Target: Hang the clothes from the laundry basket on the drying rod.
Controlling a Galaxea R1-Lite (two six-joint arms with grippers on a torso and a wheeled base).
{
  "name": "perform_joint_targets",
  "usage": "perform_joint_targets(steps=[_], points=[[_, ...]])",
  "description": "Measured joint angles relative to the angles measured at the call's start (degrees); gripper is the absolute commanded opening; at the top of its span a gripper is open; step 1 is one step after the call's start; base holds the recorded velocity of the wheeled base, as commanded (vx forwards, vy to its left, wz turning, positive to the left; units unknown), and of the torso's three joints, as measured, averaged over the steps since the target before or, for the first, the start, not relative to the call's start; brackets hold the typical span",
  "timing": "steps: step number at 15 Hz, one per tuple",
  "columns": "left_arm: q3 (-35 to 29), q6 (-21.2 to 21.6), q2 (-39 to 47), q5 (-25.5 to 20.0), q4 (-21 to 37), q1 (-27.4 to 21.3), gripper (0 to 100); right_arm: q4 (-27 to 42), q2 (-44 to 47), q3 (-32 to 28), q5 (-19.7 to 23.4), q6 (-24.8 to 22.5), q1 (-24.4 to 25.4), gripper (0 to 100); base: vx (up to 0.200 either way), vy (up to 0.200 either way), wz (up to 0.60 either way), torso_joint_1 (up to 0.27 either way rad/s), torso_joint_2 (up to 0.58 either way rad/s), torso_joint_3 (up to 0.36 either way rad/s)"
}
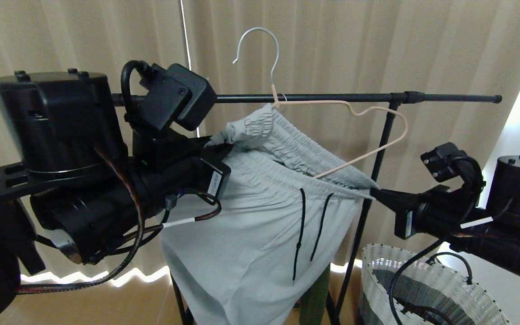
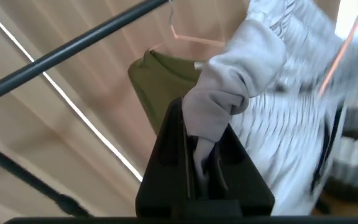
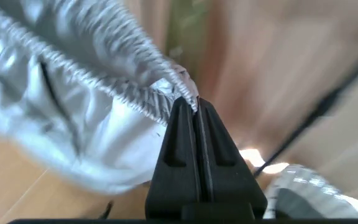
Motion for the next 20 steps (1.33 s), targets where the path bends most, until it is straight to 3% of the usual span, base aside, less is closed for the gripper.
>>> perform_joint_targets(steps=[4, 6, 11, 15, 19, 20], points=[[4.6, 7.0, -0.7, 0.0, -0.2, 2.6, 0, 0.2, -0.2, -4.4, 0.0, 0.1, -3.8, 0, 0.000, 0.000, 0.00, 0.000, 0.00, 0.000], [5.8, 8.7, -1.0, 0.0, -0.2, 3.3, 0, 0.2, -0.2, -5.2, 0.0, 0.1, -4.1, 0, 0.000, 0.000, 0.00, 0.000, 0.00, 0.000], [10.8, 18.2, -2.6, 0.1, 0.0, 7.1, 0, 0.5, -0.6, -5.6, 0.2, 0.1, -4.2, 0, 0.000, 0.000, 0.00, 0.000, 0.00, 0.000], [11.5, 18.0, -2.6, 1.1, 0.0, 7.7, 0, 3.3, -3.1, -5.1, 0.2, -0.1, -1.4, 0, 0.000, 0.000, 0.00, 0.000, 0.00, 0.000], [10.1, 12.8, -1.9, 6.0, 0.0, 5.9, 0, 17.5, -8.8, -4.9, 0.0, -2.8, 8.0, 0, 0.000, 0.000, 0.00, 0.000, 0.00, 0.000], [9.8, 11.3, -1.8, 7.5, 0.1, 4.6, 0, 20.5, -10.2, -4.8, 0.0, -4.1, 10.3, 100, 0.000, 0.000, 0.00, 0.000, 0.00, 0.000]])
